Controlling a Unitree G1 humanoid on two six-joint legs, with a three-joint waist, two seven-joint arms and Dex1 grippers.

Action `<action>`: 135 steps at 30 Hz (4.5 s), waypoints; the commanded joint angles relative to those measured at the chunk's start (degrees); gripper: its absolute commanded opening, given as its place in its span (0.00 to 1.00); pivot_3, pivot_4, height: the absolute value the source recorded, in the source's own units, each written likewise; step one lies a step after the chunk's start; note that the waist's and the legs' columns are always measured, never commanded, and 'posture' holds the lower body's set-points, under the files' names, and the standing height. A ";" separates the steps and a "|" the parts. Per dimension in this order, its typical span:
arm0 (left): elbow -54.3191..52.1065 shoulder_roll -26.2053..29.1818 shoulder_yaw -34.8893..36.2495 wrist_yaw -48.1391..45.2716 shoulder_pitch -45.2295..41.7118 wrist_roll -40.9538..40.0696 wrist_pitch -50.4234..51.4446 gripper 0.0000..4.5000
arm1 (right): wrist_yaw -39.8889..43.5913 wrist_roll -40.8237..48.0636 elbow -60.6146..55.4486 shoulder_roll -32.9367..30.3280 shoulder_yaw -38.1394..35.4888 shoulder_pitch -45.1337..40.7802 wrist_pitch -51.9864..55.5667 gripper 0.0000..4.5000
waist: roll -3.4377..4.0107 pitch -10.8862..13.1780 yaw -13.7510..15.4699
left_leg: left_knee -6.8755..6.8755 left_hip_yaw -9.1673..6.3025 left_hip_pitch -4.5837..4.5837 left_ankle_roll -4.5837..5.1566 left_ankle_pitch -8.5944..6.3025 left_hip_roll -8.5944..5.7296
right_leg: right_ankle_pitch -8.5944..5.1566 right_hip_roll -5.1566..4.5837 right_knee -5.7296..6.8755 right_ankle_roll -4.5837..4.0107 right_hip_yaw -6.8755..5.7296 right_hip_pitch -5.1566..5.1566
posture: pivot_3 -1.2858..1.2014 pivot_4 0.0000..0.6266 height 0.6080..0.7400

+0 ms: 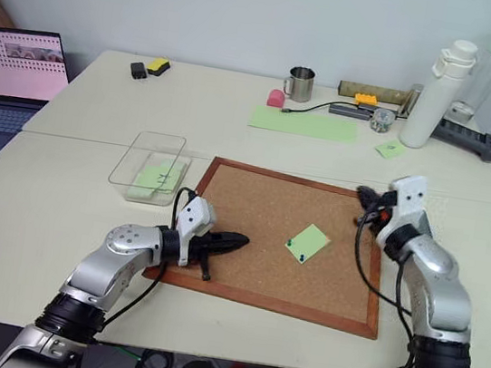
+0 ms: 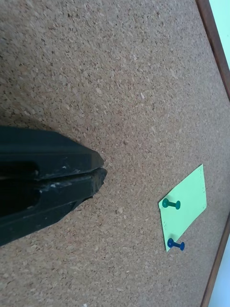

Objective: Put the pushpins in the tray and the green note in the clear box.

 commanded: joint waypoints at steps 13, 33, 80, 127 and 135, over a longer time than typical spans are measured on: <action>-0.16 1.01 -1.12 -0.01 2.77 1.24 1.08 0.00 | -4.11 -1.08 17.62 -3.00 -6.67 -4.63 -0.94 0.26 | 0.08 -0.05 -0.14 | -0.01 0.10 0.02 0.01 0.00 0.02 | 0.00 0.01 0.00 0.00 0.09 -0.01 | 0.52 0.24 1.00; 2.48 0.74 -1.15 -0.30 0.08 1.50 1.05 0.00 | 18.51 10.87 -9.19 -6.93 1.89 6.30 6.60 0.68 | 0.15 -0.09 0.08 | 0.00 0.03 0.00 0.01 0.00 0.02 | 0.00 0.01 0.00 0.00 0.03 0.02 | 0.52 0.24 1.00; -0.06 1.57 -0.97 -0.60 1.21 1.06 1.75 0.00 | 20.90 3.78 -13.82 -1.84 16.22 15.19 0.41 0.00 | 0.13 -0.09 -0.06 | -0.01 -0.02 0.02 0.01 0.00 0.04 | 0.00 0.05 -0.05 0.01 -0.01 0.04 | 0.52 0.24 1.00; -2.37 2.89 -0.50 -1.00 2.07 0.49 4.00 0.00 | 2.01 -0.47 7.29 -5.16 -5.04 4.32 -5.25 0.57 | 0.13 -0.09 -0.12 | -0.04 0.10 0.02 0.01 0.00 0.04 | 0.00 0.04 -0.04 0.00 0.09 0.00 | 0.52 0.24 1.00; -1.98 2.71 -0.69 -1.07 1.82 0.61 3.87 0.00 | 14.52 7.92 -11.61 -2.51 5.52 8.35 0.56 0.57 | 0.14 -0.09 -0.23 | -0.04 0.04 0.02 0.01 -0.01 0.07 | 0.00 0.07 -0.04 0.00 0.04 0.01 | 0.52 0.24 1.00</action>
